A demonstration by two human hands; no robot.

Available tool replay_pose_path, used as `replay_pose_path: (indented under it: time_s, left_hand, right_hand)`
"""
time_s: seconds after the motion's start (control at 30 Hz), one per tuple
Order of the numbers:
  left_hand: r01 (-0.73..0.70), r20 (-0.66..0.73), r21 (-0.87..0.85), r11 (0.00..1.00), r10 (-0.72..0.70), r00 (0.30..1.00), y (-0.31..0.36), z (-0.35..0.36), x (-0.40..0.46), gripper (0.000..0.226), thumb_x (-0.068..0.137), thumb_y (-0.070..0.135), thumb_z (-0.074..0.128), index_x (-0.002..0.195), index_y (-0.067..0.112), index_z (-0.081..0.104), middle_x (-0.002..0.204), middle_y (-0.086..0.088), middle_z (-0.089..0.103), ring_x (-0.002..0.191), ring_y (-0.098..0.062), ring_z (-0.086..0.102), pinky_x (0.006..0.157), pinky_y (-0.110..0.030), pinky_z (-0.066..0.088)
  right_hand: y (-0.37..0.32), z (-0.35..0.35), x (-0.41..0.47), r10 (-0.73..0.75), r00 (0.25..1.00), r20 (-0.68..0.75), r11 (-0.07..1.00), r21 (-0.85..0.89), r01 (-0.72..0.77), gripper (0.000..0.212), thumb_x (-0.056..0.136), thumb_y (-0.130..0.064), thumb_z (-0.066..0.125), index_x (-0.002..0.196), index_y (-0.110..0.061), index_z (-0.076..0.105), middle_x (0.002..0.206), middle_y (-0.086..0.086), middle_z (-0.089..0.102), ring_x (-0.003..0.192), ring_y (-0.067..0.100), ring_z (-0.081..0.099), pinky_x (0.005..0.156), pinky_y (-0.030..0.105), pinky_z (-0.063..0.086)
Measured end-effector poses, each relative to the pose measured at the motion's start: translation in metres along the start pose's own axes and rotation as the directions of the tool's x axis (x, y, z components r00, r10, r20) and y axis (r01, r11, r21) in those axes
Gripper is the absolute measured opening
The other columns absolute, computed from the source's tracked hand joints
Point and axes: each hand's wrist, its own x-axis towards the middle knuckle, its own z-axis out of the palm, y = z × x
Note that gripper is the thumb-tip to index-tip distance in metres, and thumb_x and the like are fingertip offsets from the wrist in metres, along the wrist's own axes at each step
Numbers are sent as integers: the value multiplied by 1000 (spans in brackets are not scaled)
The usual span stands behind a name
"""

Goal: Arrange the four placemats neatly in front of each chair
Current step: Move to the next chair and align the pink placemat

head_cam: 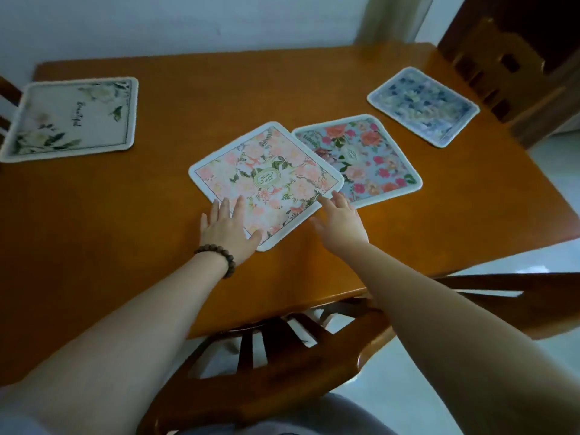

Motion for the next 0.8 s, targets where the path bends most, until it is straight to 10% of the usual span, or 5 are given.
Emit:
replay_pose_path:
  time_s: [0.8]
  left_hand:
    - [287,153,-31,957,-280,948,-12,33,40,83,89,63,33,151,23,-6,158,-19,-2,145,-32,-2,116,-47,4]
  right_hand:
    - [27,34,135,18,992,127,999,25,-22,68,93,-53,41,150,-25,16,159,13,2,145,31,-2,115,49,6]
